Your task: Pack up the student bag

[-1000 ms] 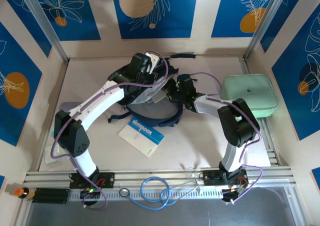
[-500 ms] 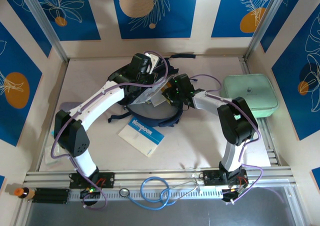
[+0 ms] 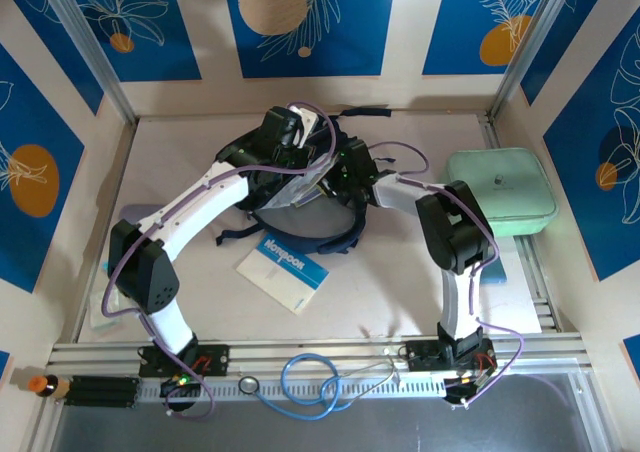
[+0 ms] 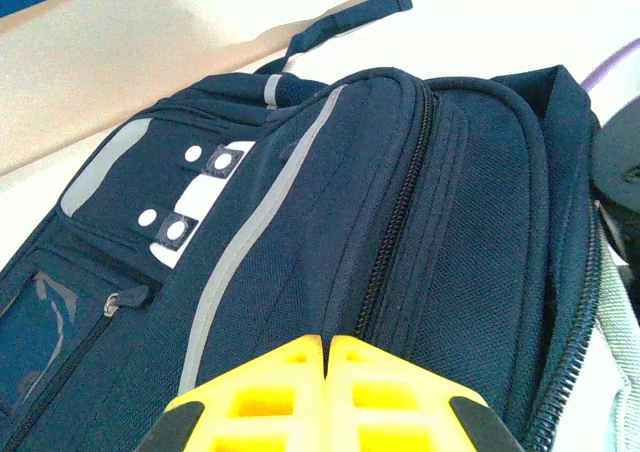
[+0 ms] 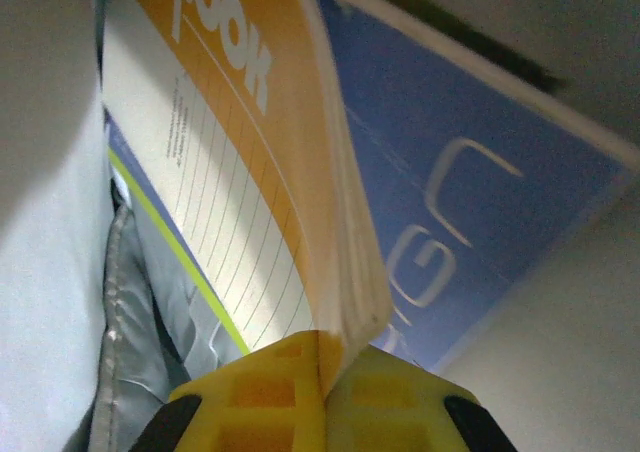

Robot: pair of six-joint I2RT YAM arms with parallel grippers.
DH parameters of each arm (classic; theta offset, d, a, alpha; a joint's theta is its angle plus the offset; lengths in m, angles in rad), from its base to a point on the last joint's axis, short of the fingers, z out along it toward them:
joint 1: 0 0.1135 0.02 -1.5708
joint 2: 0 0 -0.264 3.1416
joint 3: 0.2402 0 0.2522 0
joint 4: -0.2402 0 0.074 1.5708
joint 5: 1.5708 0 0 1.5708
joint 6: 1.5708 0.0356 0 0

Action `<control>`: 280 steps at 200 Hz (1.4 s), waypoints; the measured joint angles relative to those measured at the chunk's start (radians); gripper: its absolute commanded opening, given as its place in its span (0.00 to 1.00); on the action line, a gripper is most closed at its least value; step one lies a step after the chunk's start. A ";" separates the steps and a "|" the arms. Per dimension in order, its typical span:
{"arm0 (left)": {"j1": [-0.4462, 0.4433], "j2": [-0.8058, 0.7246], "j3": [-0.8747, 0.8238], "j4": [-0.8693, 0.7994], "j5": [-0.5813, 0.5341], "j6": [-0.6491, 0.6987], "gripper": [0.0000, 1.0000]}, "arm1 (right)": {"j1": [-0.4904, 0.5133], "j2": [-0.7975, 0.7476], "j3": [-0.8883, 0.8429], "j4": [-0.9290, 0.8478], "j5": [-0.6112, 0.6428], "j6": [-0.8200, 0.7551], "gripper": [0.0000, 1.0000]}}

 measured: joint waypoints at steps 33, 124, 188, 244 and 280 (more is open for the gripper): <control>0.003 0.000 0.000 0.000 0.000 -0.007 0.00 | -0.005 0.004 -0.029 0.102 -0.034 -0.011 0.44; 0.035 0.051 -0.033 0.033 -0.047 -0.008 0.00 | -0.041 -0.338 -0.380 0.130 -0.064 -0.071 0.61; 0.114 0.108 -0.072 0.066 -0.007 -0.059 0.45 | -0.007 -0.624 -0.446 -0.145 0.135 -0.298 0.63; 0.162 0.094 -0.191 0.127 0.146 -0.169 0.88 | 0.251 -0.600 -0.438 -0.402 0.353 -0.517 0.79; 0.228 0.023 -0.268 0.154 0.195 -0.250 0.95 | 0.406 -0.470 -0.362 -0.500 0.440 -0.606 0.79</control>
